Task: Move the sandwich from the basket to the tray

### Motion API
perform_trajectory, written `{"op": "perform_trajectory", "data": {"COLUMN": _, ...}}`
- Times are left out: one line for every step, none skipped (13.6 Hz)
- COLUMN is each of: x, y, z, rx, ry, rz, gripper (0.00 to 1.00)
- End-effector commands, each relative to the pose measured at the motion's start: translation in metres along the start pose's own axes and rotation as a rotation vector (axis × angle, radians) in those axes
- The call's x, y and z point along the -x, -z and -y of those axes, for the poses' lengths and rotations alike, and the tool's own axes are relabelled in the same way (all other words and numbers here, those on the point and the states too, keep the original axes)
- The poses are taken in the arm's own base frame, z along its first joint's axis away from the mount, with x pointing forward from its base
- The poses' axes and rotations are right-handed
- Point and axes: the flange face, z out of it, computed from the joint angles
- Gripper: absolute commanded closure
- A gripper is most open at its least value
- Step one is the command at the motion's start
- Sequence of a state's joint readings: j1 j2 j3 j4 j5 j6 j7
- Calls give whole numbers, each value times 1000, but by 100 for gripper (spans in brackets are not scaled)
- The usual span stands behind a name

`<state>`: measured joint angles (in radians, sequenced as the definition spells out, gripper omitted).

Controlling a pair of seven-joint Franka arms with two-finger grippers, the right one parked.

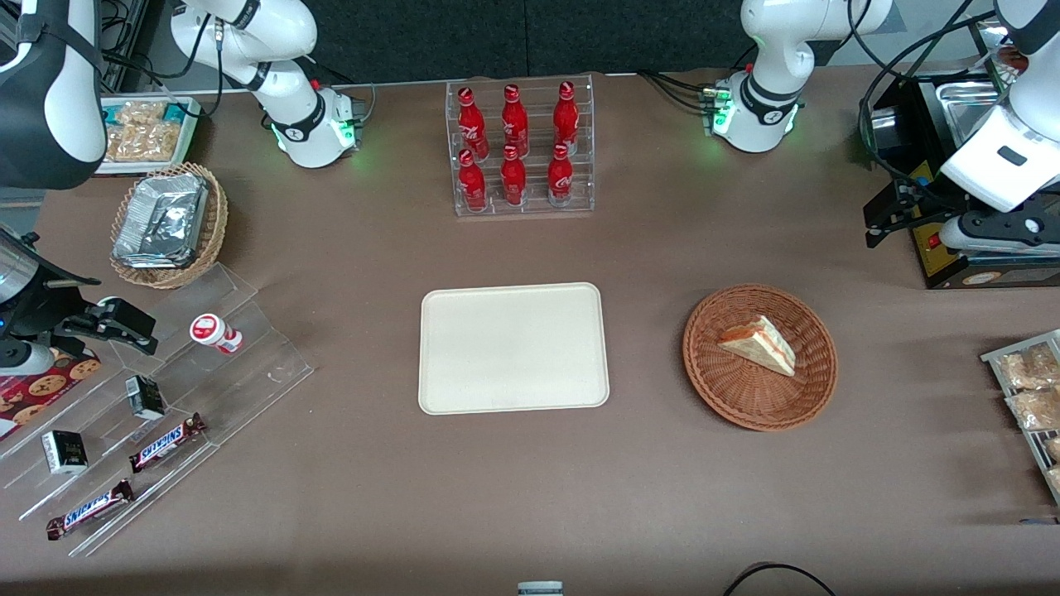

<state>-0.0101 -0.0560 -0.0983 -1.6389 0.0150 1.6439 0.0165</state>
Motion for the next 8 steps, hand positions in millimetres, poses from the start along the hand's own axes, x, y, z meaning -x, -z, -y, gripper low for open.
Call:
{"op": "perform_trajectory", "data": {"x": -1, "y": 2, "z": 0, "rx": -6, "ry": -3, "rz": 35, "gripper": 0}}
{"op": "perform_trajectory", "data": {"x": -1, "y": 1, "z": 1, "rx": -1, "ry": -1, "rz": 39, "gripper": 0}}
{"op": "perform_trajectory", "data": {"x": 0, "y": -4, "z": 2, "rx": 2, "ry": 7, "rz": 55, "gripper": 0}}
{"op": "perform_trajectory", "data": {"x": 0, "y": -15, "z": 3, "rx": 3, "ry": 60, "rz": 88, "gripper": 0}}
{"op": "perform_trajectory", "data": {"x": -1, "y": -28, "z": 5, "rx": -2, "ry": 175, "rz": 139, "gripper": 0}}
{"op": "perform_trajectory", "data": {"x": -4, "y": -42, "z": 3, "rx": -15, "ry": 332, "rz": 173, "gripper": 0}}
{"op": "perform_trajectory", "data": {"x": -11, "y": -60, "z": -1, "rx": -38, "ry": 517, "rz": 202, "gripper": 0}}
{"op": "perform_trajectory", "data": {"x": -18, "y": -77, "z": -5, "rx": -65, "ry": 670, "rz": 226, "gripper": 0}}
